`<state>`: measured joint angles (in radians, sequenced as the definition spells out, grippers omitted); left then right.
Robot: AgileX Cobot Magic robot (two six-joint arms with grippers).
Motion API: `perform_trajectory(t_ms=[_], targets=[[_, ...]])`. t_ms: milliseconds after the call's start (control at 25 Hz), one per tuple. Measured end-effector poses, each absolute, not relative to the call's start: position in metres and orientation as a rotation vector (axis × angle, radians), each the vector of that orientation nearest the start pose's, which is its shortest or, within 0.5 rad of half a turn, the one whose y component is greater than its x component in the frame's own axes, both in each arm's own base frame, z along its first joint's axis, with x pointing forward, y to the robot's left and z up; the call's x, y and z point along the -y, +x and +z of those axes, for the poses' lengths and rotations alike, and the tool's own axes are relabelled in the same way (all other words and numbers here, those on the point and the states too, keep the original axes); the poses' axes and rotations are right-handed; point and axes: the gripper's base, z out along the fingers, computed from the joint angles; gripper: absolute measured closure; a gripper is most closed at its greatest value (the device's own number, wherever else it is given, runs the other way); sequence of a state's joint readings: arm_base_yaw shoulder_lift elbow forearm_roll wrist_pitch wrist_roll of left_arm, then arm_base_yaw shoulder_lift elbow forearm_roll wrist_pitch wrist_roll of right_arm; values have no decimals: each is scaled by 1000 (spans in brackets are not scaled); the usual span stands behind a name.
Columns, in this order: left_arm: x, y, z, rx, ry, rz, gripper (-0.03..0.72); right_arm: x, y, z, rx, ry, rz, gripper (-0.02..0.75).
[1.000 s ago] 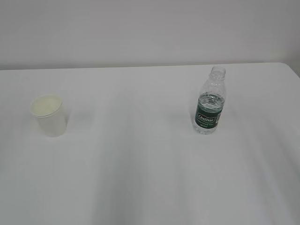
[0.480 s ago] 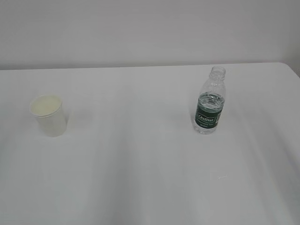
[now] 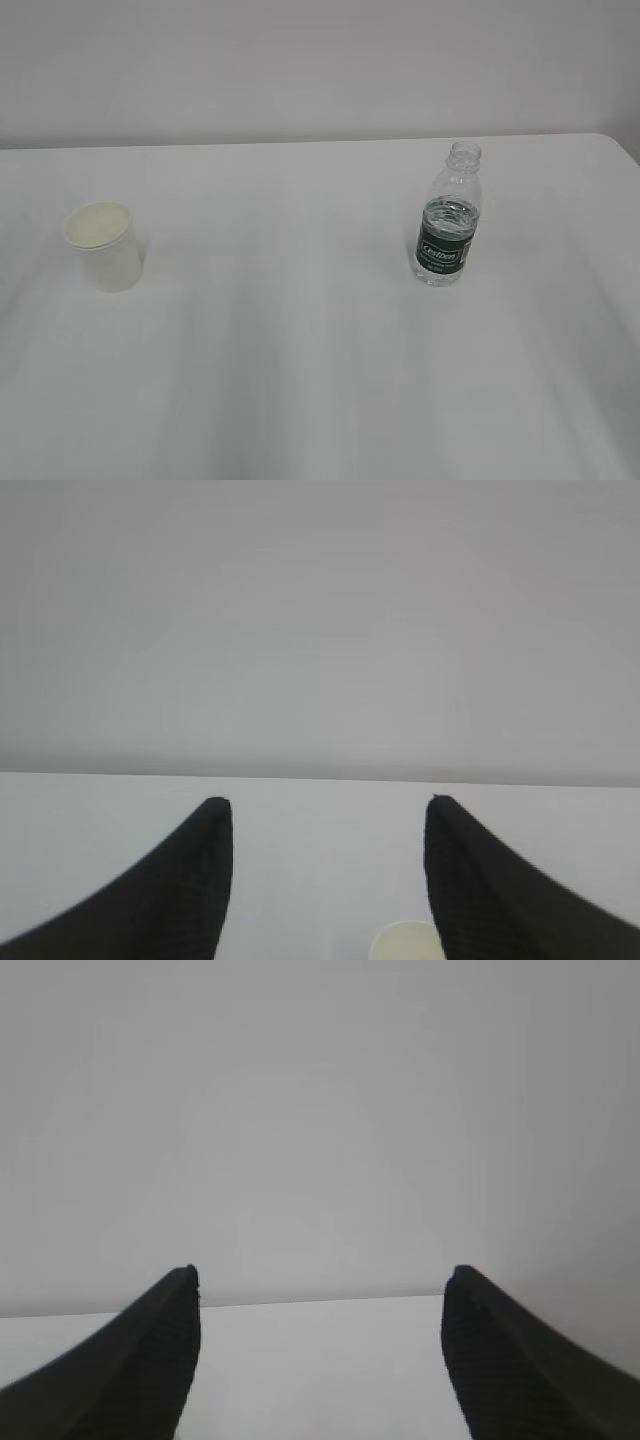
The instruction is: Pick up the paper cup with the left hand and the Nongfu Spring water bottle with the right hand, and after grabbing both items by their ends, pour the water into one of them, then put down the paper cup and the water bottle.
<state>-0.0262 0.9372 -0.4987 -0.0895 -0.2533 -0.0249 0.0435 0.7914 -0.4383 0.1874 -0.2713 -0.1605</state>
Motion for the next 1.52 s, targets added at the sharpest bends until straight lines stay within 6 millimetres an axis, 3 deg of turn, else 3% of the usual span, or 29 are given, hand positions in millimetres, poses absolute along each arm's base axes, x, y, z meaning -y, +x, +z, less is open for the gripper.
perform_trajectory(t_ms=[360,600,760,1240,1520], targets=[[18,182,265,-1572,-22,-138,256,-4,158,272,-1512,47,73,165],[20,167,222,-1614,25,-133,256,-12,158,258,-1470,-30,132,165],[19,160,206,-1588,29,-124,256,-18,165,250,-1499,-101,151,165],[27,170,190,-1588,132,-141,256,-37,199,209,-1545,-233,326,165],[31,181,158,-1723,171,-155,257,-39,215,174,-1663,-205,386,165]])
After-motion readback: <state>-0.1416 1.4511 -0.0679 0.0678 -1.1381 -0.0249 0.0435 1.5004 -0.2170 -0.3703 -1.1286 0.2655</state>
